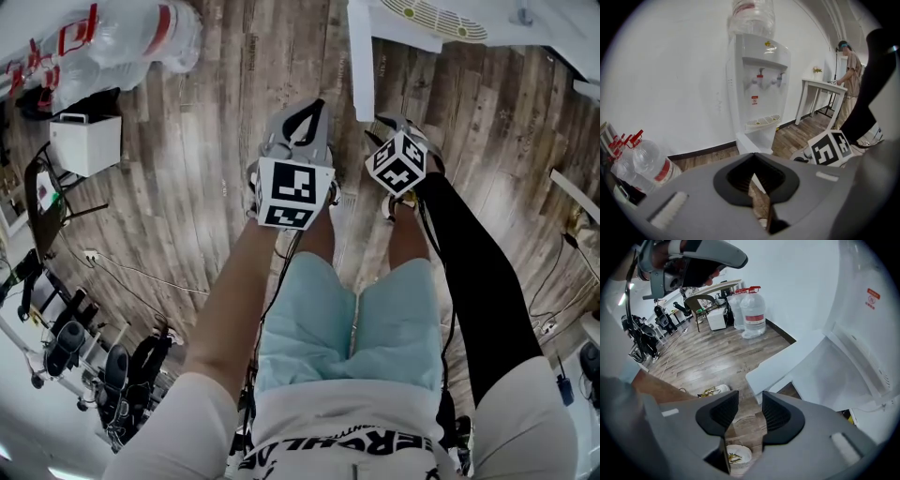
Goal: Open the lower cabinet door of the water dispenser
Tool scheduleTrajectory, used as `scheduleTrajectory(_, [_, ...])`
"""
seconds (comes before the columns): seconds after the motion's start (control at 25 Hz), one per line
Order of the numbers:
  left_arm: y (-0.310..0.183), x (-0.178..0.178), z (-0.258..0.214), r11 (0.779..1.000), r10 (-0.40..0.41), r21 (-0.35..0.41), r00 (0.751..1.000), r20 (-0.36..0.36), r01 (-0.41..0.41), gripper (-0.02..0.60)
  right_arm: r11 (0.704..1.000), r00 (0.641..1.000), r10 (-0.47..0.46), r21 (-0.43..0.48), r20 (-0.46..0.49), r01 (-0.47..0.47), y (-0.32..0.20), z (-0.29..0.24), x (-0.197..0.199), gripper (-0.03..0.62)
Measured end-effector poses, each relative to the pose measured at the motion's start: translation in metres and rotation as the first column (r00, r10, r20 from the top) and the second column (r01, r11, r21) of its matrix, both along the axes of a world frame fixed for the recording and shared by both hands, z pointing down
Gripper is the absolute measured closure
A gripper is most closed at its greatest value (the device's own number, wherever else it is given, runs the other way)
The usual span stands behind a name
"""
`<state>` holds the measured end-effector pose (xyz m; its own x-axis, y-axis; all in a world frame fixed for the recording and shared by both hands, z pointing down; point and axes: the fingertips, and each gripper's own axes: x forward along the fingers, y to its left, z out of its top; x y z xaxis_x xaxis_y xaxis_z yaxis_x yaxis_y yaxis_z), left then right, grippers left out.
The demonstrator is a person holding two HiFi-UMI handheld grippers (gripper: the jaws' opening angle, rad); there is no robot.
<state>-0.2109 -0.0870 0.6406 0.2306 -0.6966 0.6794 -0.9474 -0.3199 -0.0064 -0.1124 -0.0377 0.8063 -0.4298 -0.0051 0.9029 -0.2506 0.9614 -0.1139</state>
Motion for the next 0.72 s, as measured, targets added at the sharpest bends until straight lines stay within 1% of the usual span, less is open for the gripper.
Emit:
scheduleTrajectory(0.16, [0.004,-0.018,-0.002,1.0,-0.026,0.009,1.0,0.0,0.026,0.526,1.0,1.0,-0.016,-0.001,-0.002,0.016,0.006,-0.001,-0.016,0.444])
scheduleTrajectory(0.72, [0.032,-0.082,0.004,0.993,-0.114,0.0,0.993,-0.003,0.114,0.526,0.995,0.995,-0.098,0.014,0.005,0.098,0.018,-0.001,-0.077,0.444])
